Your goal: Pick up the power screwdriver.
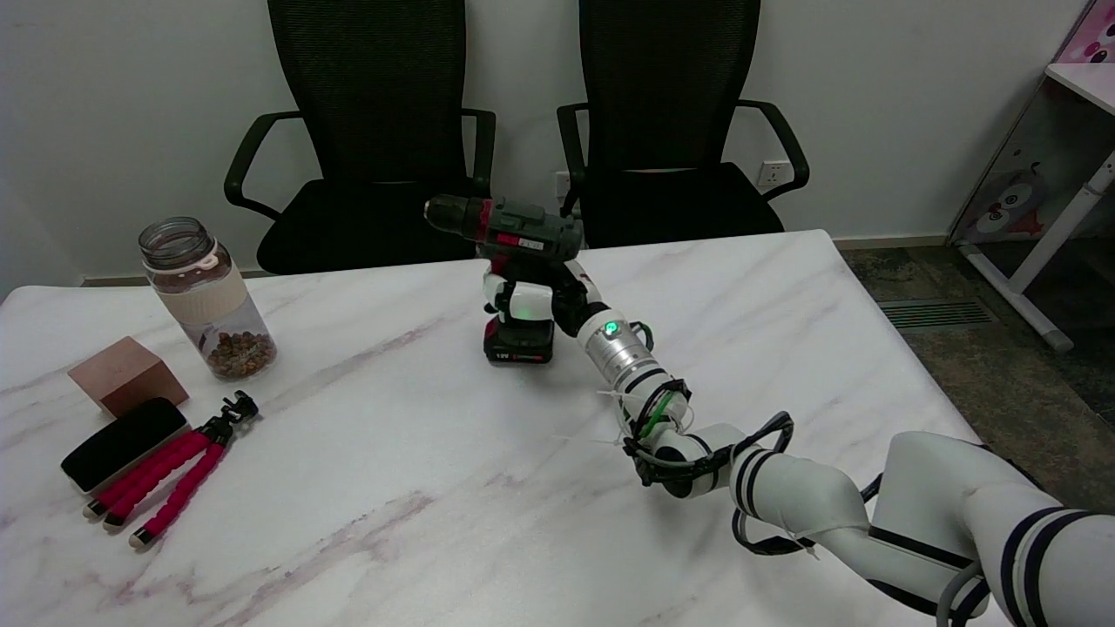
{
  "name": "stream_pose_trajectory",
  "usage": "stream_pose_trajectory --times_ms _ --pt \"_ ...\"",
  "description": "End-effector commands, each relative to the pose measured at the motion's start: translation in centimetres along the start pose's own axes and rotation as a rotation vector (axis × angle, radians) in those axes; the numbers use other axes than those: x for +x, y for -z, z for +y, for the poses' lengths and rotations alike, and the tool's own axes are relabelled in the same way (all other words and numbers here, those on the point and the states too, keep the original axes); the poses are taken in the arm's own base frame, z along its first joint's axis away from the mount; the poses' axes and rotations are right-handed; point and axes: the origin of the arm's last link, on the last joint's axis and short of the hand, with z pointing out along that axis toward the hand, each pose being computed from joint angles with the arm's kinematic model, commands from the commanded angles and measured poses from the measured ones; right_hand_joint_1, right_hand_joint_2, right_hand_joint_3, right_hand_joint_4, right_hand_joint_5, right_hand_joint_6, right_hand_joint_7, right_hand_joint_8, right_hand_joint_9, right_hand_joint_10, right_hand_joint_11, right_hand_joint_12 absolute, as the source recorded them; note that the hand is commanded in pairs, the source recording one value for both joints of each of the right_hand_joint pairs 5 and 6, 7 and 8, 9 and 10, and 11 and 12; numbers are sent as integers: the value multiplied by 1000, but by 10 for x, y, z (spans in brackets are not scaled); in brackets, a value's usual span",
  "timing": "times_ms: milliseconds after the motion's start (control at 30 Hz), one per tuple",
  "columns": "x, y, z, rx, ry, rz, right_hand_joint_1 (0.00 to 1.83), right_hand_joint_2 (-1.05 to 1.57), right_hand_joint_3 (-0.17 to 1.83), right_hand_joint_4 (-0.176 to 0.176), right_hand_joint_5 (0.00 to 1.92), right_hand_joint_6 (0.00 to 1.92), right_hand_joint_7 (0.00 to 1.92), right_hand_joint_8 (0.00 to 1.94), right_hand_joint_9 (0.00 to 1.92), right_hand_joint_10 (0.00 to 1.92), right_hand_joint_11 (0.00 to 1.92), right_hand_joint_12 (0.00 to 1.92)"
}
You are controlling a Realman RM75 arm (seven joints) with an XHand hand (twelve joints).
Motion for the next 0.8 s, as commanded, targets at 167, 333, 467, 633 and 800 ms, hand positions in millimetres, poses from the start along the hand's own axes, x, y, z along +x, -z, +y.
stream_pose_trajectory --times_ms 167,333,467,633,800 --pt "-6 -8 -11 18 13 -34 960 413 1413 -9 1345 1345 1345 1345 1761 1761 1319 1319" --pt "-8 -8 -11 17 15 -41 916 248 1441 -1 1365 1365 1365 1365 1775 1775 1364 1364" --pt "-9 -8 -11 17 18 -47 907 110 1436 -4 1298 1298 1298 1298 1774 1774 1378 1378" --pt "-10 -8 -10 17 17 -49 862 -84 1389 15 1020 1020 1020 1020 1779 1779 1425 1425" --pt "-11 -8 -12 20 14 -51 855 -67 1281 -7 1163 1163 1163 1163 1838 1838 1514 1514"
